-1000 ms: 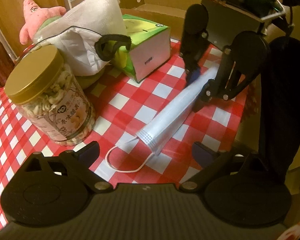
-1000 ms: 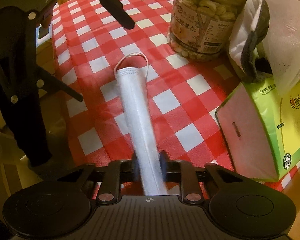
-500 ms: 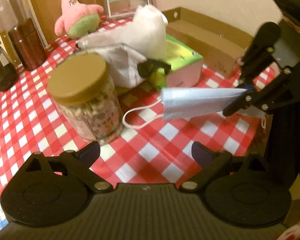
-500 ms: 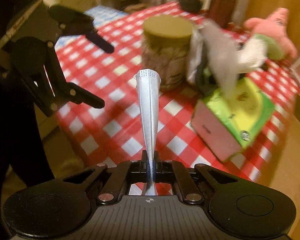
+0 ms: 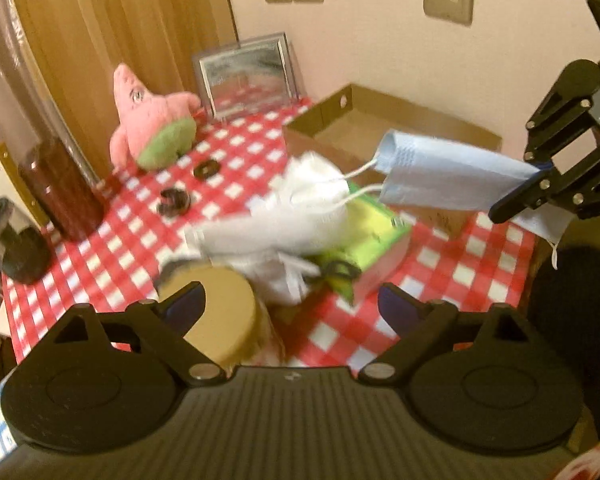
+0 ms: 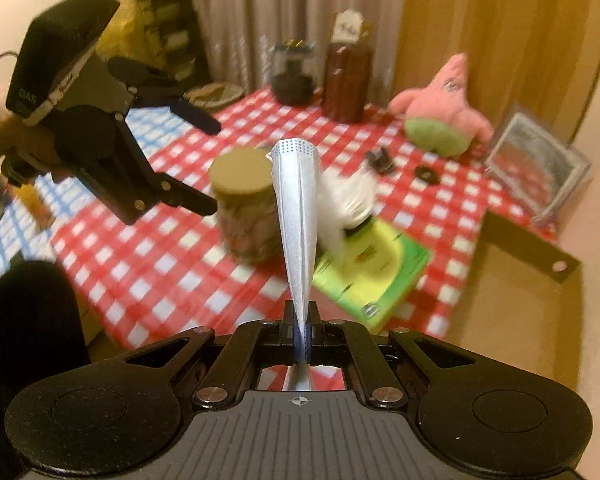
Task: Organize soft objects
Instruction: 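Lift the white face mask with the right gripper toward the cardboard box, then lower the mask into the cardboard box and open right gripper while left gripper pinches white tissue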
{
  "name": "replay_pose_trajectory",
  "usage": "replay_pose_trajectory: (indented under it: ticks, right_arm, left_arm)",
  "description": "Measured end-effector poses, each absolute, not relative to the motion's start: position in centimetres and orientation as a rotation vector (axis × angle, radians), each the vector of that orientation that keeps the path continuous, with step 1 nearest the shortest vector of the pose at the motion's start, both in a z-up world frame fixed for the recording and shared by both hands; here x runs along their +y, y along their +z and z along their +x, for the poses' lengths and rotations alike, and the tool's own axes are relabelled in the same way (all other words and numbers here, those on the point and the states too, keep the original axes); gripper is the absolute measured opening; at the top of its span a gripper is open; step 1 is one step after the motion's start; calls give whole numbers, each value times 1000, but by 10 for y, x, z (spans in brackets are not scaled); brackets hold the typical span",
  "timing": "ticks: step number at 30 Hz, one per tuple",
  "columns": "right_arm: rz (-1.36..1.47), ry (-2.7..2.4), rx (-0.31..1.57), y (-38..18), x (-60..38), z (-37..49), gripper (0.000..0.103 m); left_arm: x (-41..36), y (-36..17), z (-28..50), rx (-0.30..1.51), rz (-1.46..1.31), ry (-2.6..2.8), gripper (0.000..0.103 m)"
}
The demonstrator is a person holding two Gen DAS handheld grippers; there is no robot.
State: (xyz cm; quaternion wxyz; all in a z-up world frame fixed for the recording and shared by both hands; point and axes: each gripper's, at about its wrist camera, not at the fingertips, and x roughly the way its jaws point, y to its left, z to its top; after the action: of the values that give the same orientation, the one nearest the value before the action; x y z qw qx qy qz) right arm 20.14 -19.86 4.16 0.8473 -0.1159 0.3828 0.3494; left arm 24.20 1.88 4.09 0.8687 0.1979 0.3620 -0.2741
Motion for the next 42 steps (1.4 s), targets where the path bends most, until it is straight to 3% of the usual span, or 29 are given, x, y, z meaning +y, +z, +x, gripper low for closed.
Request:
replay_pose_trajectory:
  ticks: [14,21,34,42]
  right_arm:
    - [-191,560,812,43,-240,266,3]
    - [-148,528,837,22,-250,287,3]
    - [-83,487,852,7,-266,292,3]
    - [-58,462,821,19,-277,285,3]
  left_arm:
    - [-24,54,323,817,198,-534,81]
    - [-48,21,341,883,115,-448,64]
    - [-58,6,347,904,95,-345,9]
    - [-48,45,341,852,88,-362,4]
